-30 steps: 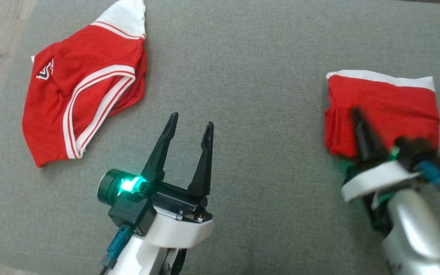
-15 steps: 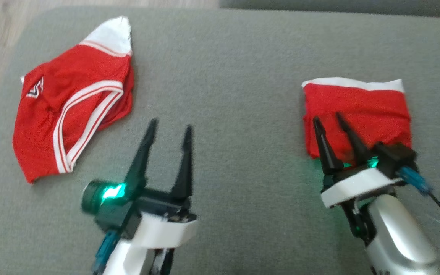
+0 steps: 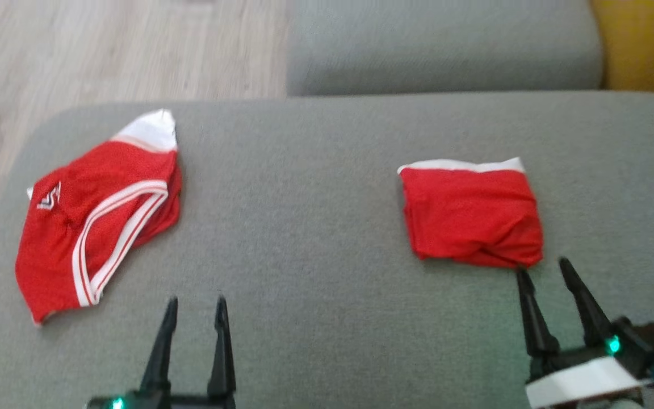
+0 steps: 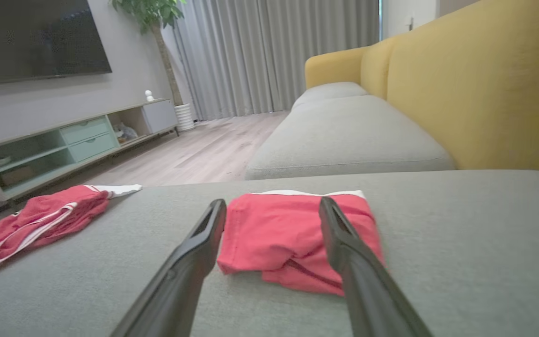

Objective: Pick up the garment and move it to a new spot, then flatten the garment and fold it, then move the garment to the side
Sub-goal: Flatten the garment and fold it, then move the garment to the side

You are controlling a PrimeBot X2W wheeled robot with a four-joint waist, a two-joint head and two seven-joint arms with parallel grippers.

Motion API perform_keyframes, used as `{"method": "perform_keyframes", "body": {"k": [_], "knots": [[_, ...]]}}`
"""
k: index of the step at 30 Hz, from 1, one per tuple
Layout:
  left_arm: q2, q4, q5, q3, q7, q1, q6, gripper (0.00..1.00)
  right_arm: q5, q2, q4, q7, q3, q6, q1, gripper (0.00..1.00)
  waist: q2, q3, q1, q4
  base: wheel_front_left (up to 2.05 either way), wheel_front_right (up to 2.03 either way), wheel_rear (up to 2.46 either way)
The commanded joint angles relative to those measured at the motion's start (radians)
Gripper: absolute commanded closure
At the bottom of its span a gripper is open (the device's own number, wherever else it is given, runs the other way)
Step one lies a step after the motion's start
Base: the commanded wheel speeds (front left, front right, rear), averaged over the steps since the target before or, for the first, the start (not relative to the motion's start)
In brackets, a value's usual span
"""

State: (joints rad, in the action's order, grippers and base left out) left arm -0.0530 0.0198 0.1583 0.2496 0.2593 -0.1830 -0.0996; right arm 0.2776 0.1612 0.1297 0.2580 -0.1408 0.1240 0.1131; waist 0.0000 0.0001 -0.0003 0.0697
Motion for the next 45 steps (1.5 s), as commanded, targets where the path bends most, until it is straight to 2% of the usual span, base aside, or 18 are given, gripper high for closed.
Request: {"method": "perform_keyframes", "body": {"k": [1, 13, 22, 35, 45], "knots": [[0.003, -0.021, -0.014, -0.041, 0.002, 0.023, 0.004, 0.0, -0.018, 0.006, -0.037, 0.004, -0.009, 0.007, -0.015, 0.0, 0.0, -0.039, 0.0003, -0.025, 0.0, 0.0, 0.0], [0.003, 0.013, -0.031, -0.077, 0.002, -0.015, 0.04, 0.0, -0.05, -0.053, -0.047, 0.004, 0.058, 0.007, 0.056, 0.0, 0.0, -0.083, 0.0003, -0.046, 0.0, 0.0, 0.0], [0.003, 0.01, -0.037, -0.076, 0.002, -0.018, 0.044, 0.0, -0.057, -0.058, -0.044, 0.004, 0.052, 0.007, 0.058, 0.0, 0.0, -0.084, 0.0003, -0.061, 0.0, 0.0, 0.0], [0.003, 0.008, -0.045, -0.069, 0.002, -0.018, 0.041, 0.0, -0.067, -0.055, -0.02, 0.004, 0.03, 0.007, 0.066, 0.0, 0.0, -0.09, 0.0003, -0.064, 0.0, 0.0, 0.0], [0.003, -0.013, -0.029, -0.054, 0.002, -0.001, 0.012, 0.0, -0.065, -0.042, -0.003, 0.004, 0.041, 0.007, 0.056, 0.0, 0.0, -0.057, 0.0003, -0.057, 0.0, 0.0, 0.0]]}}
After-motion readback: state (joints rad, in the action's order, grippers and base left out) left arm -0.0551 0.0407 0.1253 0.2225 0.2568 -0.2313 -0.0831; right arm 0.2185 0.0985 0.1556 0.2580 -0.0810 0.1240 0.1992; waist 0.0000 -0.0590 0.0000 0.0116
